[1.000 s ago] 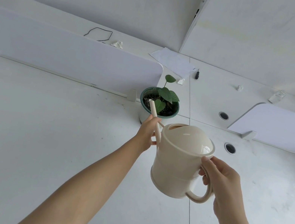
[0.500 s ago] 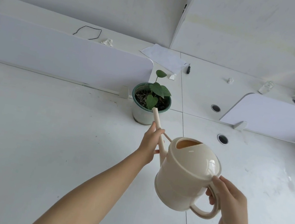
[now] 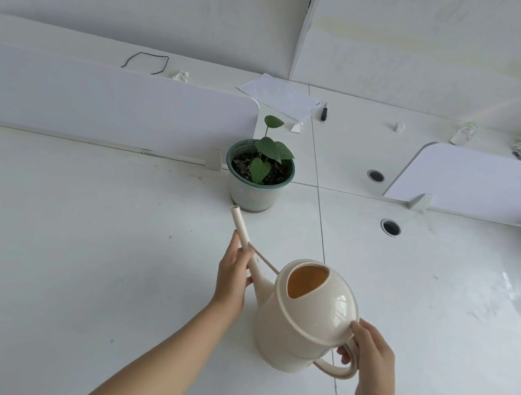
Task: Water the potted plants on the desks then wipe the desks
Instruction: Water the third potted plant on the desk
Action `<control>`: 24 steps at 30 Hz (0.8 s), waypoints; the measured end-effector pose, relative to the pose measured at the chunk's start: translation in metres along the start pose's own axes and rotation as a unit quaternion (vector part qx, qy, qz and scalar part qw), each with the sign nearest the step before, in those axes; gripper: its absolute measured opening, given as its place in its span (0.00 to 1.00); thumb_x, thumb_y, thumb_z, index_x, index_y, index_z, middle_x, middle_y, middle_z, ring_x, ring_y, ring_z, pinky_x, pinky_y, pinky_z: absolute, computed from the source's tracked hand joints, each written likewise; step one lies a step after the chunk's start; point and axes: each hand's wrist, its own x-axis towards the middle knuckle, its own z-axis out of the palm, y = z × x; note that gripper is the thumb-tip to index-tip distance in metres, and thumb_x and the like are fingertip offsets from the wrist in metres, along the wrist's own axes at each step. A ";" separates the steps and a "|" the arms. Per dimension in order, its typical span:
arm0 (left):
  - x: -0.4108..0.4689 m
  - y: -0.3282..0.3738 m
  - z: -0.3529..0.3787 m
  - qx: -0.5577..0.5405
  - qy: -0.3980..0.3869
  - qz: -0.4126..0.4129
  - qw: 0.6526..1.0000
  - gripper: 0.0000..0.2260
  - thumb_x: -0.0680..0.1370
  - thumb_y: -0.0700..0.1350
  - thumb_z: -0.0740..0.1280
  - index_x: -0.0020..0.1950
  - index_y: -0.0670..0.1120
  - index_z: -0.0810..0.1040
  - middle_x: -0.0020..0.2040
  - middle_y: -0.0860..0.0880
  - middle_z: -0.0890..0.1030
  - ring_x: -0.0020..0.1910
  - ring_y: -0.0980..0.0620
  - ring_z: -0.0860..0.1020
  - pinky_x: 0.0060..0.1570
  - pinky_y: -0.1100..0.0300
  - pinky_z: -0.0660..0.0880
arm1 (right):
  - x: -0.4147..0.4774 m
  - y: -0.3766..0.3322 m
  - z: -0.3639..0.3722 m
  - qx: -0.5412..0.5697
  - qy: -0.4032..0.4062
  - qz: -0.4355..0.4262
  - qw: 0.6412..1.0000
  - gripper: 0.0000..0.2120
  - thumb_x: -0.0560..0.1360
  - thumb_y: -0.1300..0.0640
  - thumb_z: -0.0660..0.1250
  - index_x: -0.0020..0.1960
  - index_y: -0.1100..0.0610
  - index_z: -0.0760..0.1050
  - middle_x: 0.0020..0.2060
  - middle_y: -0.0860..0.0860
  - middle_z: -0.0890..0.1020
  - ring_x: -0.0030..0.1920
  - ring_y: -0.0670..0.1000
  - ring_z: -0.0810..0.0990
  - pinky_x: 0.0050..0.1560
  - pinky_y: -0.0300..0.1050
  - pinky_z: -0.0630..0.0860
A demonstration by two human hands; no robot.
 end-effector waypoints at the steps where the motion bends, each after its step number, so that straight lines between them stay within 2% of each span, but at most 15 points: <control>1: -0.002 0.000 -0.006 -0.009 0.008 0.003 1.000 0.23 0.78 0.41 0.58 0.72 0.57 0.62 0.50 0.49 0.73 0.56 0.48 0.71 0.54 0.50 0.71 | 0.000 0.003 0.003 -0.002 -0.008 -0.001 1.000 0.08 0.75 0.65 0.59 0.41 0.63 0.76 0.25 0.53 0.71 0.28 0.54 0.68 0.32 0.45 0.66; 4: -0.007 0.002 -0.022 -0.028 0.034 0.015 0.999 0.23 0.78 0.40 0.57 0.72 0.57 0.63 0.56 0.49 0.73 0.58 0.47 0.72 0.55 0.50 0.71 | 0.000 0.009 0.013 -0.003 -0.035 0.001 0.999 0.07 0.75 0.64 0.60 0.43 0.63 0.77 0.25 0.51 0.73 0.28 0.53 0.69 0.33 0.43 0.67; 7: -0.010 0.007 -0.036 -0.042 0.060 0.025 0.997 0.23 0.78 0.40 0.57 0.71 0.57 0.63 0.58 0.47 0.74 0.58 0.46 0.74 0.55 0.51 0.71 | -0.003 0.009 0.024 0.008 -0.064 -0.001 0.998 0.06 0.73 0.62 0.61 0.44 0.61 0.77 0.28 0.52 0.74 0.29 0.52 0.69 0.32 0.42 0.68; 10: -0.012 0.014 -0.047 -0.045 0.079 0.034 0.995 0.23 0.78 0.40 0.58 0.72 0.56 0.63 0.59 0.46 0.73 0.58 0.45 0.74 0.57 0.50 0.70 | -0.004 0.008 0.033 0.016 -0.088 -0.006 0.996 0.06 0.72 0.61 0.62 0.43 0.60 0.78 0.28 0.50 0.73 0.30 0.50 0.69 0.32 0.40 0.67; 13: -0.015 0.018 -0.054 -0.055 0.091 0.039 0.994 0.23 0.79 0.39 0.58 0.72 0.55 0.63 0.59 0.47 0.73 0.58 0.45 0.74 0.56 0.50 0.70 | -0.005 0.007 0.041 0.017 -0.111 -0.009 0.994 0.12 0.65 0.54 0.61 0.43 0.58 0.78 0.26 0.47 0.74 0.28 0.46 0.69 0.31 0.38 0.68; 19: -0.019 0.019 -0.066 -0.060 0.113 0.040 0.991 0.24 0.79 0.39 0.57 0.73 0.54 0.62 0.56 0.48 0.74 0.56 0.46 0.75 0.56 0.51 0.70 | -0.003 0.008 0.050 0.000 -0.146 -0.016 0.989 0.16 0.65 0.52 0.61 0.49 0.55 0.78 0.32 0.52 0.75 0.29 0.45 0.71 0.35 0.36 0.69; 24: -0.021 0.017 -0.074 -0.025 0.111 0.037 0.993 0.23 0.80 0.41 0.58 0.74 0.55 0.60 0.59 0.50 0.73 0.60 0.46 0.74 0.57 0.52 0.69 | 0.003 0.012 0.050 -0.010 -0.175 -0.016 0.984 0.20 0.65 0.52 0.61 0.54 0.57 0.76 0.31 0.53 0.73 0.26 0.41 0.73 0.30 0.30 0.71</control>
